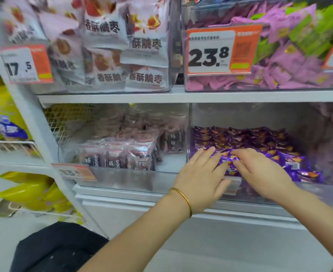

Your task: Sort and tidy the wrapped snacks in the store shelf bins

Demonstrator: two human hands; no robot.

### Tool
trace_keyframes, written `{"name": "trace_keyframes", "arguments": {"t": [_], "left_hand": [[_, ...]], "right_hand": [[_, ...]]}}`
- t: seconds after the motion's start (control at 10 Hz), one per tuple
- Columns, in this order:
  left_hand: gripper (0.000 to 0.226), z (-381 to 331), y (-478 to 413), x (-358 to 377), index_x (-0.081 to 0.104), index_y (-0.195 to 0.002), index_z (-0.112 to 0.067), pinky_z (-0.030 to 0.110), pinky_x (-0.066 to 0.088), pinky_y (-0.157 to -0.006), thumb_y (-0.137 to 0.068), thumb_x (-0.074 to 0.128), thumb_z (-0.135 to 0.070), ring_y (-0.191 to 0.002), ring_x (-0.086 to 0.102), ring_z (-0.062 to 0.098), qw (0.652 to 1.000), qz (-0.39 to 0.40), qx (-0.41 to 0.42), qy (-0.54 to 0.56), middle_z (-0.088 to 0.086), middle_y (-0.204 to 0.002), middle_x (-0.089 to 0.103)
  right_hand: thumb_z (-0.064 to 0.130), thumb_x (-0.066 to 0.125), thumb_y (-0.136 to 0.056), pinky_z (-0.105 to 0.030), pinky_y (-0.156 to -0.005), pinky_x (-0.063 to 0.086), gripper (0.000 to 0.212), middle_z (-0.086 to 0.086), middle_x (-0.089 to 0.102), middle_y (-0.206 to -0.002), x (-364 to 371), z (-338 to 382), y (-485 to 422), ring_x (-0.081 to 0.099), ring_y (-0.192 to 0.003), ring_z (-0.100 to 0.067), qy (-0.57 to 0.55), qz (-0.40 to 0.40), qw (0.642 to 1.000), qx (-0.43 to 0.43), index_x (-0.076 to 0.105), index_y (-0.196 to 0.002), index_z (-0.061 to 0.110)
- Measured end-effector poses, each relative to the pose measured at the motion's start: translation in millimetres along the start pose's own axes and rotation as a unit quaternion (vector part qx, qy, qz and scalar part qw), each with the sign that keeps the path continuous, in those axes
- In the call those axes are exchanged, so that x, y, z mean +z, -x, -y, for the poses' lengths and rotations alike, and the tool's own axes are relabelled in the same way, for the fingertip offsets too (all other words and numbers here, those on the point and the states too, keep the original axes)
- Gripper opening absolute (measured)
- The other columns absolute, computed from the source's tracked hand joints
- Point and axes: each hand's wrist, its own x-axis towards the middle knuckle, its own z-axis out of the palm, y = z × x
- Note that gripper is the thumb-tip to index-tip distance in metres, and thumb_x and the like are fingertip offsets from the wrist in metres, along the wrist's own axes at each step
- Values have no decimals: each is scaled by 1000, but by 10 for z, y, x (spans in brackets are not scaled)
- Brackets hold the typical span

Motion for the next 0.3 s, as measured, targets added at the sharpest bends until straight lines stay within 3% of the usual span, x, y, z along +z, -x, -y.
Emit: {"name": "trace_keyframes", "arguments": {"t": [0.1, 0.2, 0.3], "left_hand": [[54, 103, 75, 33, 61, -122, -15, 42, 27, -109, -90, 28, -42, -121, 53, 28, 995, -4, 39, -89, 11, -122, 63], [53, 99, 103, -1, 59, -124, -15, 41, 28, -108, -91, 27, -41, -119, 55, 27, 996, 25, 43, -70, 9, -120, 65], [50, 114, 112, -80, 54, -131, -16, 42, 26, -113, -92, 30, -39, -128, 47, 24, 997, -37, 49, 36, 4, -130, 59]], "right_hand": [[31, 38, -97, -40, -92, 45, 37, -3, 52, -128, 15, 17, -15, 50, -118, -23, 33, -10, 999, -8, 46, -132, 20], [31, 40, -96, -36, -90, 45, 37, -2, 53, -126, 36, 3, -31, 52, -116, -22, 24, -5, 1000, -6, 49, -131, 22], [29, 48, -94, -32, -88, 44, 30, 3, 57, -120, -4, -31, -24, 54, -114, -17, -66, -65, 995, -21, 57, -122, 25]]}}
